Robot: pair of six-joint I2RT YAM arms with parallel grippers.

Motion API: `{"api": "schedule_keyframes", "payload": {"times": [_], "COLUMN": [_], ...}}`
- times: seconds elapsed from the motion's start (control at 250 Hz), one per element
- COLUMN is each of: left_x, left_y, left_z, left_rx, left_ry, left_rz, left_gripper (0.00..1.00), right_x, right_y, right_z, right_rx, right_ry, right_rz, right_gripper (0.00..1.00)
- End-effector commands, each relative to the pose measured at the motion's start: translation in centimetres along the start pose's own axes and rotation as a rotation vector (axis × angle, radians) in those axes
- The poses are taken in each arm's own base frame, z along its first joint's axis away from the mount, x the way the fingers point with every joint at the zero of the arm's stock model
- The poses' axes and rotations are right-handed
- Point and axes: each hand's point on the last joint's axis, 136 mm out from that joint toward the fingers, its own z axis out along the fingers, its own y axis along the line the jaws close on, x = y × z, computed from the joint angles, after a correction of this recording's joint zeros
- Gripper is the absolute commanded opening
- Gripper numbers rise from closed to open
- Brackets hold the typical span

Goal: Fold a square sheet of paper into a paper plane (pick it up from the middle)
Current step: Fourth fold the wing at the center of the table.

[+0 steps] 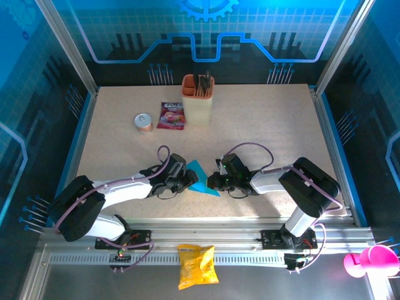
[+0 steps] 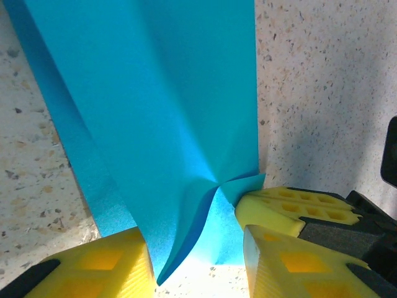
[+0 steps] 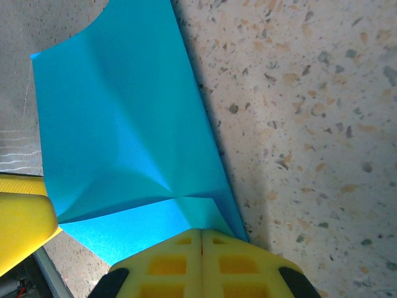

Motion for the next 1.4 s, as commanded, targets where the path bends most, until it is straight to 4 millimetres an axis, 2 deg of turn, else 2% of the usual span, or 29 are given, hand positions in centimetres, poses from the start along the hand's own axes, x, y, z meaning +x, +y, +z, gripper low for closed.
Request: {"api": "schedule_keyframes", "payload": {"times": [0.0,0.252,0.515,0.639,0.835,0.939,1.039,1.218,1.398], "left_x": [-0.4,-0.1,0.6,0.8,0.5,0.3,0.4,0.5,0.7], "left_y": [-0.3,0.4,2.1,2.6,2.1,1.6,1.4,1.2,0.9], "left_z": [0.0,0.4,0.5,0.5,0.7,0.6,0.5,-0.2,-0.6], "left_rx": [0.021,0.009,-0.018,-0.027,-0.024,-0.021,-0.027,-0.040,-0.047], "left_ry": [-0.026,-0.018,0.001,0.004,-0.003,-0.004,0.003,0.015,0.035], "left_rz": [0.043,0.052,0.065,0.071,0.096,0.115,0.136,0.167,0.178], "left_gripper": [0.41,0.40,0.22,0.18,0.15,0.08,0.00,0.00,0.00], "right_x": [2.6,2.3,2.0,1.9,1.7,1.2,0.5,-1.0,-1.3], "right_y": [-4.5,-4.3,-3.9,-3.8,-3.5,-2.7,-1.4,0.9,2.3], "right_z": [0.3,0.2,0.2,0.1,0.0,-0.2,-1.1,-3.8,-5.4], "right_rx": [0.142,0.139,0.129,0.128,0.125,0.105,0.074,0.067,0.079], "right_ry": [0.075,0.071,0.068,0.069,0.066,0.062,0.045,-0.002,-0.001], "right_rz": [0.065,0.061,0.060,0.056,0.055,0.045,0.024,-0.049,-0.145], "right_gripper": [0.00,0.00,0.00,0.00,0.00,0.00,0.00,0.00,0.00]}}
